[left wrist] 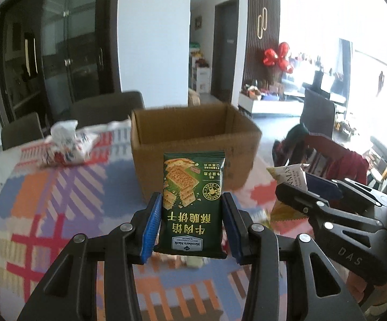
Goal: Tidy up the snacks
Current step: 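Carry both packets over the box and open both grippers to drop them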
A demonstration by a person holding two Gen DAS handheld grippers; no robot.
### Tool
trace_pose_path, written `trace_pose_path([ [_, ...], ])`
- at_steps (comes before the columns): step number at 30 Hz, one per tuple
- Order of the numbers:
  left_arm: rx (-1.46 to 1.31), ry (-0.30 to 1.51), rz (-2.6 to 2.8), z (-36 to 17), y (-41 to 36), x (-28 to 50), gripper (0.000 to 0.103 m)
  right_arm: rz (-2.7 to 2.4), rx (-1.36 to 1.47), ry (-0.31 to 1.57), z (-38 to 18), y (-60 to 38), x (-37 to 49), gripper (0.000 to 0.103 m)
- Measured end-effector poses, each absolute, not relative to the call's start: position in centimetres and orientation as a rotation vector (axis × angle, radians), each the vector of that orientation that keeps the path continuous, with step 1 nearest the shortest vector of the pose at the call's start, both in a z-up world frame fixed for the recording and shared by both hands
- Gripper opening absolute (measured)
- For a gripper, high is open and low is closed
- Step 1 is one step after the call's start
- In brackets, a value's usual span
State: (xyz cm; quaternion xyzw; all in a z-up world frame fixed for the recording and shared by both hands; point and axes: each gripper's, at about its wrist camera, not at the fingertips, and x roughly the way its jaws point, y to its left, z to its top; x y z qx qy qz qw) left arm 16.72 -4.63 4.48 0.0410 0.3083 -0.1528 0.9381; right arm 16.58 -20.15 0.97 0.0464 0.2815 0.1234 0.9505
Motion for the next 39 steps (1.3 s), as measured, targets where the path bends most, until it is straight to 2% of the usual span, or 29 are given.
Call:
trace_pose_path([
  [10, 0.131, 0.566, -0.293, 8.4, -4.8, 21.1, 0.044, 0.254, 0.047, 0.468, 5.7, -20.0, 21.0, 0.039],
  [20, 0.121, 0.59, -0.315, 8.8, -6.0, 27.5, 0.044, 0.282, 0.032, 0.436, 7.7, -20.4, 26.8, 0.039],
  [36, 0.135, 0.685, -0.23, 5.8, -7.4, 34.9, 0.044, 0.276, 0.083, 0.58, 4.6, -22.1, 35.2, 0.039],
  [39, 0.137, 0.702, -0.217, 5.5, -7.3, 35.4, 0.048, 0.27, 0.093, 0.601, 3.9, -22.2, 35.6, 0.041],
])
